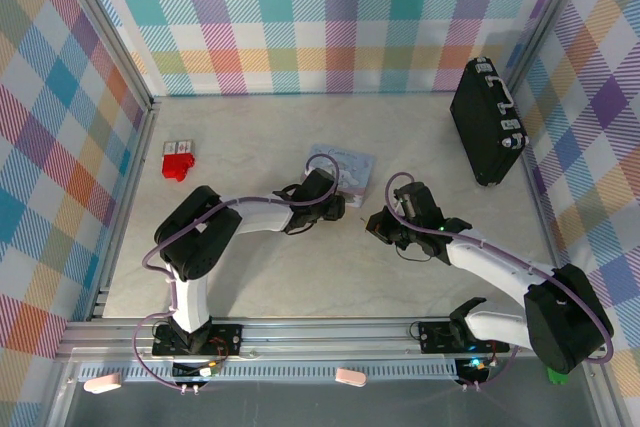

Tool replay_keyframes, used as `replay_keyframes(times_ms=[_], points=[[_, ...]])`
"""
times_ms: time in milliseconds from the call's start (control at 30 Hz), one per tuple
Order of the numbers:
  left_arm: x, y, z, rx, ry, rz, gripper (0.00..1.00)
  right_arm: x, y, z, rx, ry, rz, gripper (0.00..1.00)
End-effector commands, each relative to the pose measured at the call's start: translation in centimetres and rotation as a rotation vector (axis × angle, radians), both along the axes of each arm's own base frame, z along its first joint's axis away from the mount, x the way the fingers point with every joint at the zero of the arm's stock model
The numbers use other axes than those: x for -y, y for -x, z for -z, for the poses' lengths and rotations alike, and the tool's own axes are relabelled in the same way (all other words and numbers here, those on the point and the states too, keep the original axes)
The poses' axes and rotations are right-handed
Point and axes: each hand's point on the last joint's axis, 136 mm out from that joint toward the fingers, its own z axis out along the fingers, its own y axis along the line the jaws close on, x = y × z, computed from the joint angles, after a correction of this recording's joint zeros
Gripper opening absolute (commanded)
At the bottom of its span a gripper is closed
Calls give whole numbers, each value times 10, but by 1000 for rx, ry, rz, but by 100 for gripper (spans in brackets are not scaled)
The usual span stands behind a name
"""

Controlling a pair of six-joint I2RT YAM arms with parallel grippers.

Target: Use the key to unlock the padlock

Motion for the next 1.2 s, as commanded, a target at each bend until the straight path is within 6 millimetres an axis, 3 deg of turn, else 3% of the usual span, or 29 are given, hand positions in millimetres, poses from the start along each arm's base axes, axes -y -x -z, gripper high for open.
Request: replay_keyframes(times_ms=[0,400,667,967,1167], points=[[-6,-5,2,1,-38,-44,48,-2,0,1,6,-10,-13,0],[-2,10,-9,-21,42,-17,28,-14,-3,11,-29,-35,-50,0],[-3,15,-10,-39,73,-34,24,-17,-7,14,-30,-35,-53,0],[15,19,-19,-139,165,-47,21,-23,-9,19,-26,-57,-71,0],[23,21,-27,-195,194,-63,19,-21,-21,15,58,7,-101,0]])
